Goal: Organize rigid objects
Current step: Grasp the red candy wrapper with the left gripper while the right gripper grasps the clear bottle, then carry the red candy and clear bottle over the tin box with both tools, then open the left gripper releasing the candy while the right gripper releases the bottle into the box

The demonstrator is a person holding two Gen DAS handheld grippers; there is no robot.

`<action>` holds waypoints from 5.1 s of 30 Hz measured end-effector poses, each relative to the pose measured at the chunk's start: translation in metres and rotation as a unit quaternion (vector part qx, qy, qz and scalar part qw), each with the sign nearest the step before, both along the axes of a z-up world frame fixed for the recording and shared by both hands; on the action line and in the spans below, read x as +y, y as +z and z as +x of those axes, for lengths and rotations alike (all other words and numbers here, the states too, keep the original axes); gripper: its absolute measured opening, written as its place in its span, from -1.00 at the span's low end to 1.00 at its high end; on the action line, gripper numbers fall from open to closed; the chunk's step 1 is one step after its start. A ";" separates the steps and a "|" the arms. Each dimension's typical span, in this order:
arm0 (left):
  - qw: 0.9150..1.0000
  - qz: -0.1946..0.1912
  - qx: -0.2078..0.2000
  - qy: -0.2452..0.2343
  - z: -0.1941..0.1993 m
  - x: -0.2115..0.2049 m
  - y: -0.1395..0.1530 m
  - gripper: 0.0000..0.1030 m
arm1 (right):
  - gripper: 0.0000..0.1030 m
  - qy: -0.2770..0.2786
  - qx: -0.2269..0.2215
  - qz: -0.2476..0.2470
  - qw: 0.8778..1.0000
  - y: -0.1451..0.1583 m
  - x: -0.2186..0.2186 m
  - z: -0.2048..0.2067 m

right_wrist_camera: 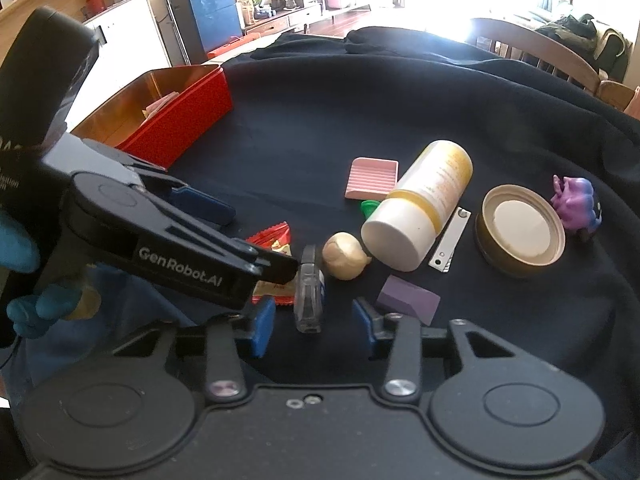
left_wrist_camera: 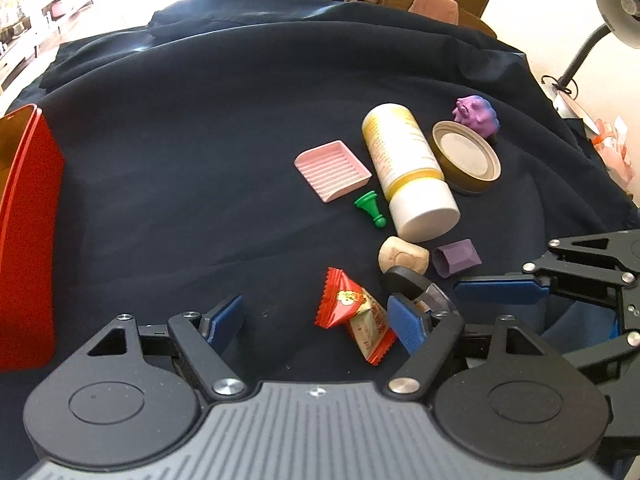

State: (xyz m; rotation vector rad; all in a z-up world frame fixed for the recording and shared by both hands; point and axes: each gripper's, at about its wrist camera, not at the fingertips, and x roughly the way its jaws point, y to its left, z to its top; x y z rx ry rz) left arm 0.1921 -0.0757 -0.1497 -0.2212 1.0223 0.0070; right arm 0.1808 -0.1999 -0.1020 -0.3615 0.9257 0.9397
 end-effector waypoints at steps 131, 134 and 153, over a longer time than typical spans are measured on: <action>0.996 0.024 0.025 0.087 -0.021 0.323 0.033 -0.57 | -0.71 -0.055 -0.016 -0.021 0.998 0.011 0.317 -0.011; 0.996 0.027 0.025 0.087 -0.020 0.321 0.032 -0.57 | -0.70 -0.055 -0.016 -0.025 0.998 0.010 0.318 -0.012; 0.995 0.018 0.021 0.099 -0.035 0.318 0.035 -0.53 | -0.44 -0.073 -0.012 -0.001 0.997 0.028 0.302 -0.022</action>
